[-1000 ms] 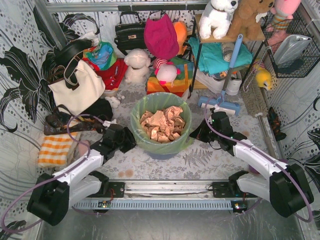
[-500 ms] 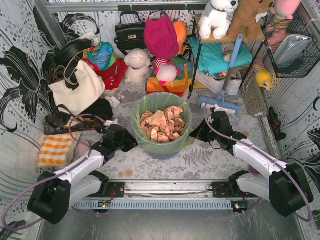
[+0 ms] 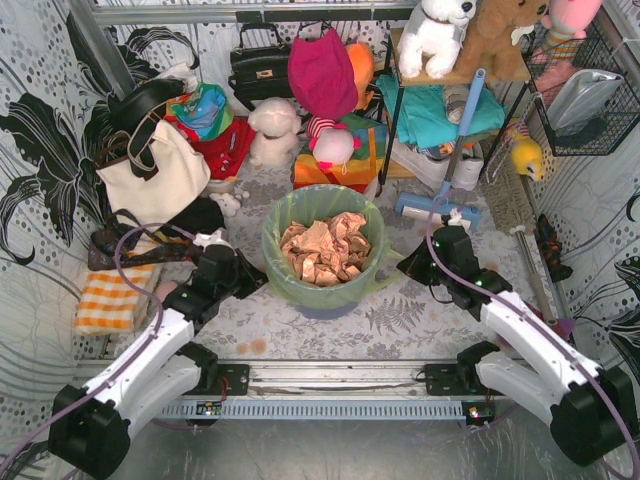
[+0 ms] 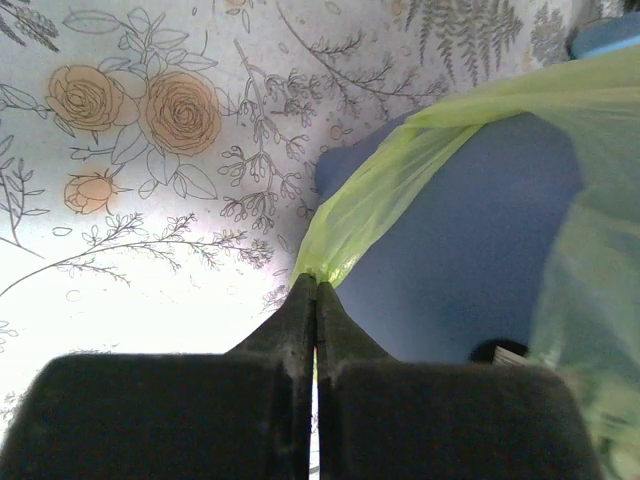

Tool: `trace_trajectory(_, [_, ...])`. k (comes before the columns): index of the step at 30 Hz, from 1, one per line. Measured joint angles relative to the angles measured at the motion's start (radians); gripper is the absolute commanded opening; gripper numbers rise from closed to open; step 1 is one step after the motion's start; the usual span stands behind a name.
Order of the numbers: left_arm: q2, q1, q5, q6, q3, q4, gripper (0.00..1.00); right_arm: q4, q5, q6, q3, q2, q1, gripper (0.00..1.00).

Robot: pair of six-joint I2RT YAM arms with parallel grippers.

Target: Tie the trash bag

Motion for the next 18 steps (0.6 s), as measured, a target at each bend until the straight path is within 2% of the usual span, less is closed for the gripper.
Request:
trace_trajectory(7, [-0.078,0.003,-0.036,0.022,0.109,-0.156,0.0,-0.015,0.002,0.003,0.0,-0.174,0.0,0.0])
trace_trajectory(18, [-0.171,0.004,-0.076,0.078,0.275,-0.33,0.0,0.035,-0.151,0.002,0.001,-0.354,0.0,0.0])
